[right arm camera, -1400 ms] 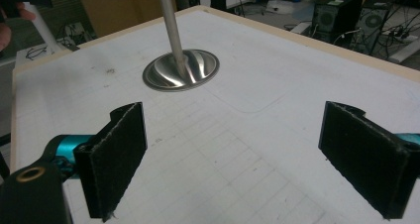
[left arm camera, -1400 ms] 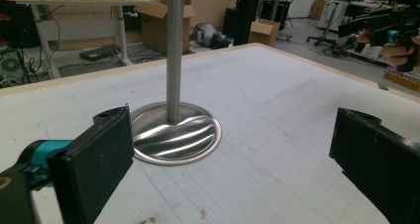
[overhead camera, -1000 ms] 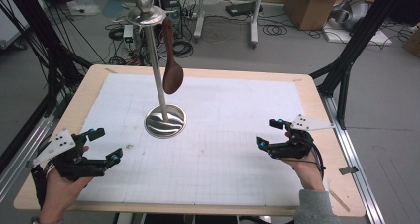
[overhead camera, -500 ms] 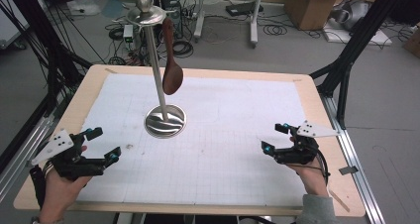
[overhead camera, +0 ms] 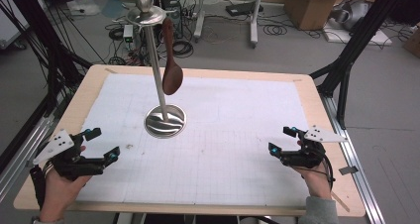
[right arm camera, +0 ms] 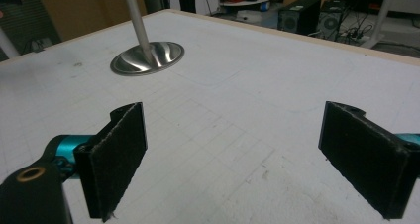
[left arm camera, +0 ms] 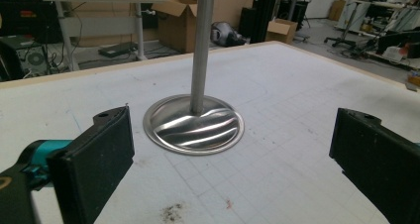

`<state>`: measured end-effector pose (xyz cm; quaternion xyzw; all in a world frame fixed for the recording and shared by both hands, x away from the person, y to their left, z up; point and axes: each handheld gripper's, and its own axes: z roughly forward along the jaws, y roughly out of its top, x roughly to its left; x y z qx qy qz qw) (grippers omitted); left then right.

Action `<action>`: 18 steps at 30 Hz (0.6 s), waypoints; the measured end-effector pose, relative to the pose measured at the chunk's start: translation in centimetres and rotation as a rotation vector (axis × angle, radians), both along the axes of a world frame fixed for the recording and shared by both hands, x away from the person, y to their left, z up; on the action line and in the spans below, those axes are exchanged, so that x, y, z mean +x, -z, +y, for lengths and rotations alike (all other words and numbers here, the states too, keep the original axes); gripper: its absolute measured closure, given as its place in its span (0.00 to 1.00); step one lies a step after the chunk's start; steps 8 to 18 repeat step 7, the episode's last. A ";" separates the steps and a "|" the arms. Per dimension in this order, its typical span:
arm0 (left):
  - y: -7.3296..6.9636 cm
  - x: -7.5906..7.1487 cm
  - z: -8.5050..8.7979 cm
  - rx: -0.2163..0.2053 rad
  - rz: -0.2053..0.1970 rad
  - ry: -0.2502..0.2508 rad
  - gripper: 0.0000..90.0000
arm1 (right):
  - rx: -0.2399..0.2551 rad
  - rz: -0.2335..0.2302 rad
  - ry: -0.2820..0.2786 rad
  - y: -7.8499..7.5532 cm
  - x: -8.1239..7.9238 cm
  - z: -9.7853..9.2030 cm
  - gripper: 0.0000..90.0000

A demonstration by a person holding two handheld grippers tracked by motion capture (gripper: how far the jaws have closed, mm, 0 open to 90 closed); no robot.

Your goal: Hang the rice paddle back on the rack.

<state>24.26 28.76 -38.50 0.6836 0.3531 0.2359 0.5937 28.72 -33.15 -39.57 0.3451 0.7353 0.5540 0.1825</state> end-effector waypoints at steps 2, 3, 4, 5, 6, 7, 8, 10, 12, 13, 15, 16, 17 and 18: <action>0.0 0.0 0.1 -0.006 0.003 -0.005 0.04 | 0.017 -0.002 -0.002 0.1 -0.1 -0.2 0.11; 0.1 0.0 0.2 -0.009 0.003 -0.008 0.04 | 0.027 0.002 -0.003 0.1 -0.1 -0.2 0.11; 0.1 0.0 0.2 -0.008 0.003 -0.010 0.04 | 0.025 -0.001 -0.001 0.2 -0.1 -0.2 0.11; 0.1 0.0 0.2 -0.009 0.002 -0.012 0.04 | 0.027 0.002 0.002 0.3 -0.1 -0.3 0.11; 0.1 0.1 0.2 -0.007 0.001 -0.014 0.04 | 0.029 0.004 0.002 0.3 -0.1 -0.3 0.11; 0.1 0.1 0.2 -0.007 0.001 -0.014 0.04 | 0.031 0.004 -0.002 0.3 -0.2 -0.3 0.11; 0.1 0.1 0.2 -0.007 0.001 -0.014 0.04 | 0.031 0.004 -0.002 0.3 -0.2 -0.3 0.11; 0.1 0.1 0.2 -0.007 0.001 -0.014 0.04 | 0.031 0.004 -0.002 0.3 -0.2 -0.3 0.11; 0.1 0.1 0.2 -0.007 0.001 -0.014 0.04 | 0.031 0.004 -0.002 0.3 -0.2 -0.3 0.11; 0.1 0.1 0.2 -0.007 0.001 -0.014 0.04 | 0.031 0.004 -0.002 0.3 -0.2 -0.3 0.11; 0.1 0.1 0.2 -0.007 0.001 -0.014 0.04 | 0.031 0.004 -0.002 0.3 -0.2 -0.3 0.11; 0.1 0.1 0.2 -0.007 0.001 -0.014 0.04 | 0.031 0.004 -0.002 0.3 -0.2 -0.3 0.11; 0.1 0.1 0.2 -0.007 0.001 -0.014 0.04 | 0.031 0.004 -0.002 0.3 -0.2 -0.3 0.11; 0.1 0.1 0.2 -0.007 0.001 -0.014 0.04 | 0.031 0.004 -0.002 0.3 -0.2 -0.3 0.11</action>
